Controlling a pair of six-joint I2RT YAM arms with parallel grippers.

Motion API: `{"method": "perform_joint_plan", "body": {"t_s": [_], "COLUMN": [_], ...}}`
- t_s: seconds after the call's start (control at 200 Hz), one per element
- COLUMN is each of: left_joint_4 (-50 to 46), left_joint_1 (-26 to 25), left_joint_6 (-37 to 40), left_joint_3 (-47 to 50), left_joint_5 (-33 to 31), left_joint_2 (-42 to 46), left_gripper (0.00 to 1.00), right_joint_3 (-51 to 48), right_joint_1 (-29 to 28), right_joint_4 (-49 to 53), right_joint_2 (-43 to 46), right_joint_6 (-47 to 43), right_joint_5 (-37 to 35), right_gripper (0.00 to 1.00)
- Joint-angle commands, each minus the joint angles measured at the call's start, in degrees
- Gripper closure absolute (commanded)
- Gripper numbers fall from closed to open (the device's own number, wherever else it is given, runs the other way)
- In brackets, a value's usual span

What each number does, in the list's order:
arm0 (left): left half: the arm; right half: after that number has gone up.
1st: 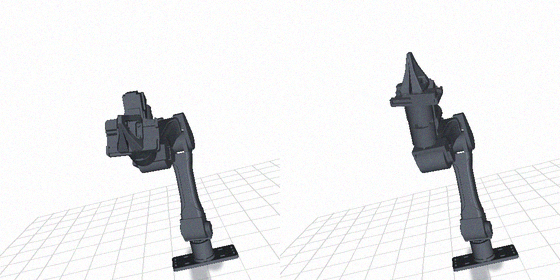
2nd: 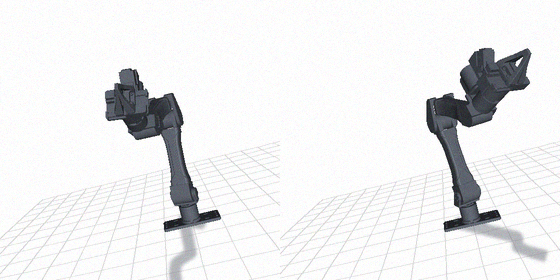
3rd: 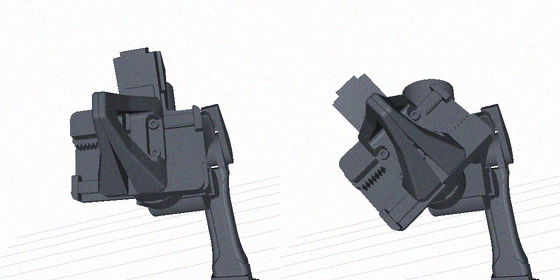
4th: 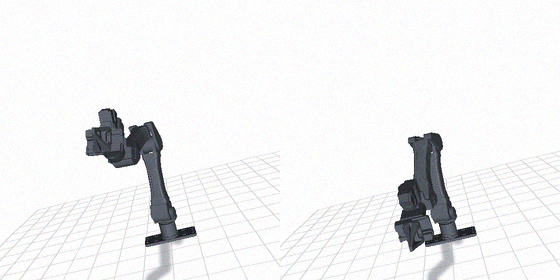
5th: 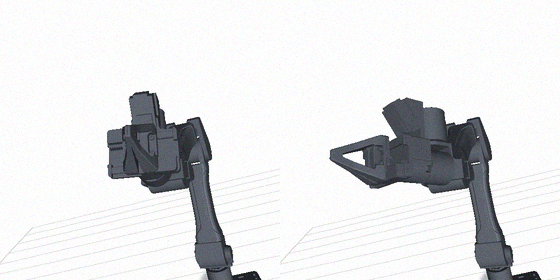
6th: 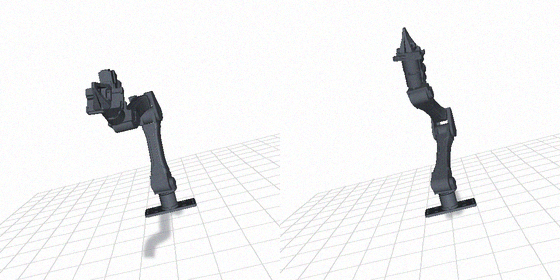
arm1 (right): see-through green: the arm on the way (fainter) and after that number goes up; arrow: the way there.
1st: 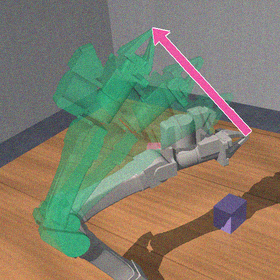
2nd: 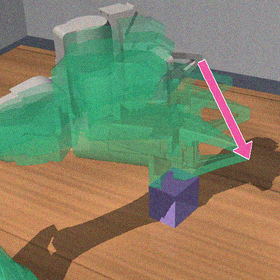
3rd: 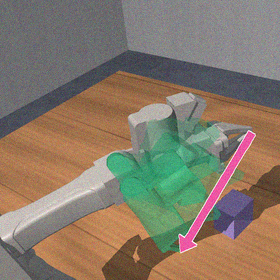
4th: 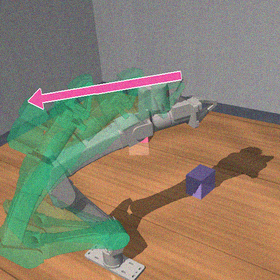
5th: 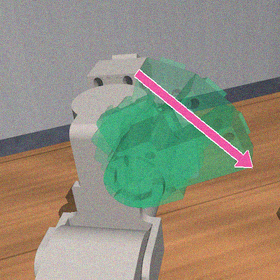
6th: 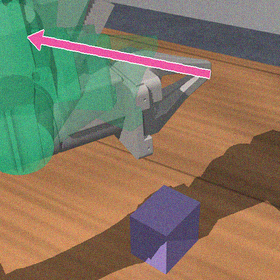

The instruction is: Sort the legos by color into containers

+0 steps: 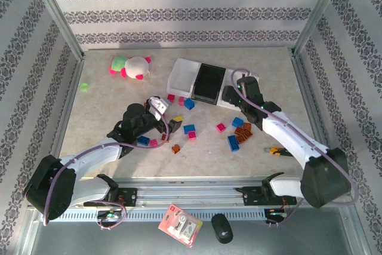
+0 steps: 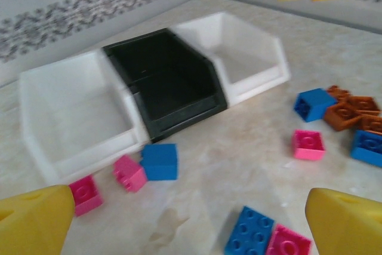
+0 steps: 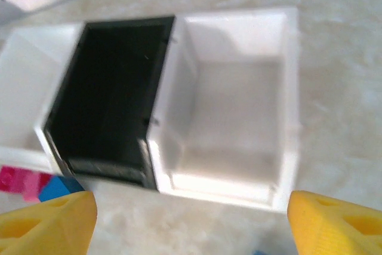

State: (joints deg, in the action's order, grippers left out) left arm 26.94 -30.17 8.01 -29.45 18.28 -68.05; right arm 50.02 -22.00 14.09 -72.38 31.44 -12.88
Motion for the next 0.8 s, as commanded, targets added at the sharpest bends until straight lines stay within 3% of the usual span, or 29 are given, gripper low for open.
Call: {"method": "perform_joint_plan", "body": {"t_s": [0.0,0.265,0.44,0.794], "left_joint_4": [-0.7,0.7,0.5,-0.4], "left_joint_1": [-1.7,-3.0,-3.1,-3.2], "left_joint_6": [2.5,3.8,4.0,5.2], "left_joint_3": [-2.5,-3.0,-2.7,-1.4], "left_joint_5": [8.3,11.8,11.4,9.7], "left_joint_2": [-1.1,-3.6,-3.6,-2.7], "left_gripper": [0.01,0.01,0.01,0.01], "right_joint_3": [-3.7,-3.6,-0.2,0.5], "right_joint_1": [-0.2,-0.2,-0.2,0.2], "right_joint_4": [9.6,11.2,9.7,5.8], "right_joint_2": [2.0,-5.6,-13.8,-21.5], "right_joint_6": [-1.2,0.4,3.0,5.0], "right_joint_5": [-0.7,2.8,3.9,4.6], "right_gripper": [0.15,0.17,0.26,0.29]}}
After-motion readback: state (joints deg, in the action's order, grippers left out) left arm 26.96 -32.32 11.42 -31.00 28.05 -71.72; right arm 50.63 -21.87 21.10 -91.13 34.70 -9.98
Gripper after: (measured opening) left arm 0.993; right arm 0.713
